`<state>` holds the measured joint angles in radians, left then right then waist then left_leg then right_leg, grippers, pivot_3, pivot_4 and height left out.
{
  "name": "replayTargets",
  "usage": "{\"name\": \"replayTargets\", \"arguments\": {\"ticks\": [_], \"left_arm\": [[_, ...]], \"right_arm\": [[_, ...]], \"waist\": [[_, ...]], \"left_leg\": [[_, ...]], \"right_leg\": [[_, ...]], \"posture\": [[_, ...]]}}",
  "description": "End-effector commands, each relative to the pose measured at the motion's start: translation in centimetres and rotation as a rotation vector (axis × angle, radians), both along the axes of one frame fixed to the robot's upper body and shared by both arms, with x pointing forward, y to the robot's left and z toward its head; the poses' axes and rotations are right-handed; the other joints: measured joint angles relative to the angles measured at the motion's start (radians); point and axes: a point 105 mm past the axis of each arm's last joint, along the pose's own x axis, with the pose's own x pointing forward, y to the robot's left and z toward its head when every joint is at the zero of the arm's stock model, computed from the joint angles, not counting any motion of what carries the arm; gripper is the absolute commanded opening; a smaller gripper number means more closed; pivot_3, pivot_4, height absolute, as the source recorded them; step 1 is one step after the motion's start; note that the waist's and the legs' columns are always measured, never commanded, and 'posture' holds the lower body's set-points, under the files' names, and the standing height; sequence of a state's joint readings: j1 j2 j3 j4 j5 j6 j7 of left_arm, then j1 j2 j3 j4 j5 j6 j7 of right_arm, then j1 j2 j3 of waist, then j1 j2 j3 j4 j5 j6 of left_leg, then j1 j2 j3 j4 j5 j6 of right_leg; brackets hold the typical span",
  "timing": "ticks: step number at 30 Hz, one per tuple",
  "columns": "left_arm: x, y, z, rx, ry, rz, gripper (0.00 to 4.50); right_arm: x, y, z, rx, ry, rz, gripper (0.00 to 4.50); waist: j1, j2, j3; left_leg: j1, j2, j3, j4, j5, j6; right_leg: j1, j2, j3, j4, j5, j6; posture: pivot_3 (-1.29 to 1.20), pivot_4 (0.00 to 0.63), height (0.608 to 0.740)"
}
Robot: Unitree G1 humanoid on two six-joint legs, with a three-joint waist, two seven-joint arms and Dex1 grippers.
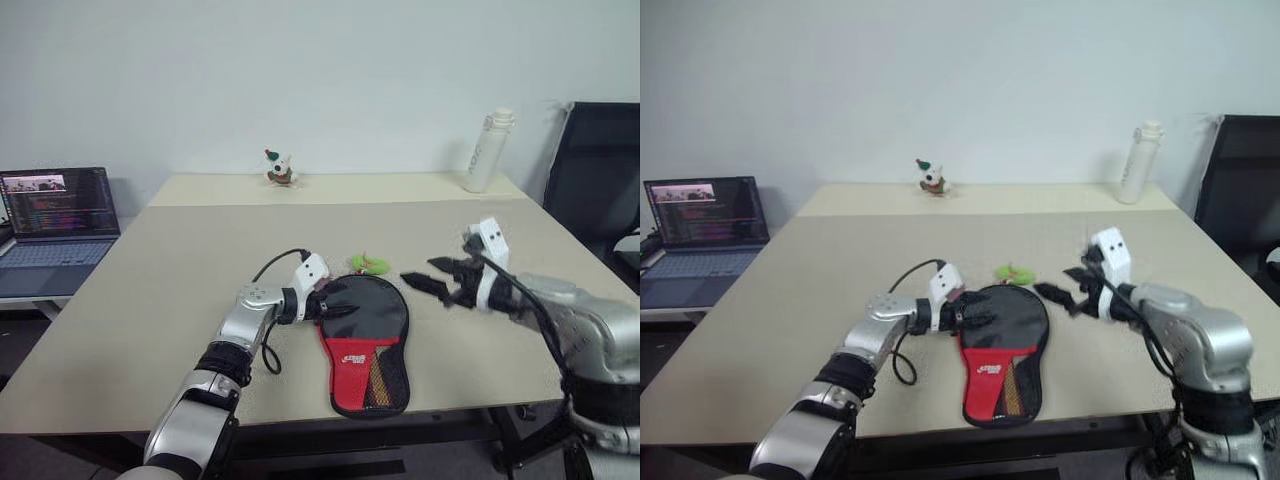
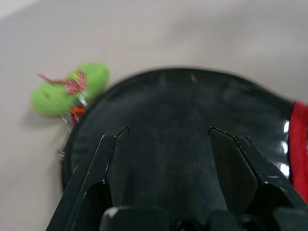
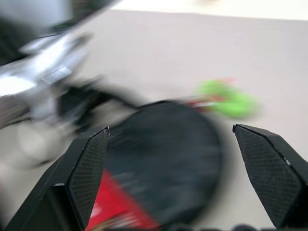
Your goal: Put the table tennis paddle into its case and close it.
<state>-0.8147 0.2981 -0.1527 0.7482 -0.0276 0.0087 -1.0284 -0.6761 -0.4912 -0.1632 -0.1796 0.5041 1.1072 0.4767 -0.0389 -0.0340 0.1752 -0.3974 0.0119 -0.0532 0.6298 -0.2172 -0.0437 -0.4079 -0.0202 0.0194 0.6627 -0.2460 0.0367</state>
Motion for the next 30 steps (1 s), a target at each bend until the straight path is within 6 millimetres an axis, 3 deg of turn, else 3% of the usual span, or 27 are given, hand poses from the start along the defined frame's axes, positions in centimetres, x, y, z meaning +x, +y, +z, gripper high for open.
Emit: {"name": "replayTargets", "arguments": {"ticks": [1,6,11,16,24,27,30], "left_arm": [[-0.1,-0.2,-0.2,0.010,-0.028,-0.006,2.85],[-0.4,-0.1,-0.7,0.017,-0.030,-0.011,2.85],[-0.7,0.2,-0.6,0.021,-0.040,-0.008,2.85],[-1.2,0.8,-0.5,0.033,-0.053,0.009,2.85],[-2.4,2.3,-0.6,0.051,-0.055,0.064,2.85],[-2.8,2.9,-0.7,0.060,-0.052,0.086,2.88],[-3.1,3.4,-0.8,0.067,-0.046,0.100,2.88]], "right_arm": [[3.4,0.0,0.8,0.008,-0.047,-0.107,4.50],[8.1,1.9,-1.0,0.058,0.011,-0.188,4.50],[11.1,3.4,-2.5,0.098,0.038,-0.284,4.50],[11.8,4.9,-4.6,0.073,0.057,-0.366,4.50],[10.8,8.3,-8.1,-0.012,0.105,-0.338,4.50],[10.7,8.5,-8.5,-0.022,0.109,-0.357,3.88],[10.8,8.6,-8.3,-0.010,0.107,-0.369,2.85]], "waist": [[-0.004,0.001,0.000],[-0.003,0.001,0.001],[-0.001,0.002,0.001],[-0.002,0.003,0.002],[-0.013,0.004,0.002],[-0.015,0.004,0.002],[-0.015,0.004,0.002]], "left_leg": [[0.000,0.000,0.000,0.000,0.000,0.000],[-0.001,0.000,0.001,-0.001,0.000,0.000],[-0.002,0.000,0.001,-0.001,0.000,0.000],[-0.002,0.000,0.001,-0.002,0.000,0.000],[-0.001,0.000,0.001,-0.002,0.000,0.000],[-0.001,0.000,0.000,-0.002,0.000,0.000],[0.000,0.000,0.000,-0.002,0.000,0.000]], "right_leg": [[0.000,0.000,0.000,0.000,0.000,0.000],[-0.001,0.000,0.000,0.000,0.001,-0.001],[-0.001,0.000,0.000,0.000,0.003,-0.005],[-0.002,-0.001,0.000,0.000,0.003,-0.006],[-0.002,0.000,0.001,0.001,0.004,-0.006],[-0.002,0.000,0.000,0.001,0.004,-0.006],[-0.002,0.000,0.000,0.001,0.004,-0.007]], "posture": [[0.00,0.150,0.740],[0.00,0.150,0.740],[0.00,0.150,0.740],[0.00,0.150,0.740],[0.00,0.150,0.740],[0.00,0.150,0.740],[0.00,0.150,0.740]]}}
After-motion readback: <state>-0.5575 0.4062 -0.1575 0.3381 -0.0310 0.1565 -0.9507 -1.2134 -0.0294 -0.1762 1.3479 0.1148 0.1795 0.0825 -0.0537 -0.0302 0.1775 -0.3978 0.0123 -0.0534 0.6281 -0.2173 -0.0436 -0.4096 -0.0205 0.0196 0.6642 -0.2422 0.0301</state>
